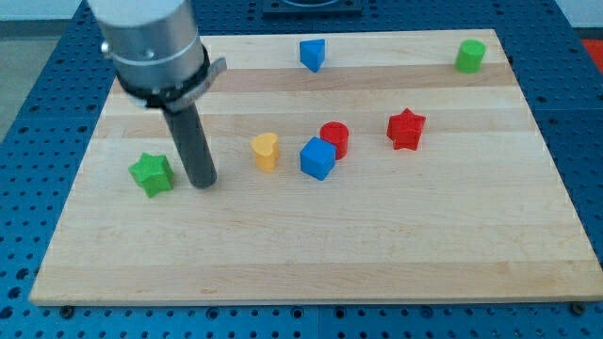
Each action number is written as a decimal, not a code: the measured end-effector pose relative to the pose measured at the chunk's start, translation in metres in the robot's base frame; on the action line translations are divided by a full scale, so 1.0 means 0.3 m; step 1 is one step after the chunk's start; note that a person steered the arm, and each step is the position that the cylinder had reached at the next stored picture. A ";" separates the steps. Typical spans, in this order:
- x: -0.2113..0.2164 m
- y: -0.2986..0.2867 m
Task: Slightly move the green star to the left of the board
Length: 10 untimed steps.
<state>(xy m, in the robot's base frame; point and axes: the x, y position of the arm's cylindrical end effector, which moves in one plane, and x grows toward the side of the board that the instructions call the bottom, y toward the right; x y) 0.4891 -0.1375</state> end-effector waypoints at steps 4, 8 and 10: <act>-0.117 -0.161; -0.181 0.020; -0.181 0.016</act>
<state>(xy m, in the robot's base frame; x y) 0.4347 -0.1328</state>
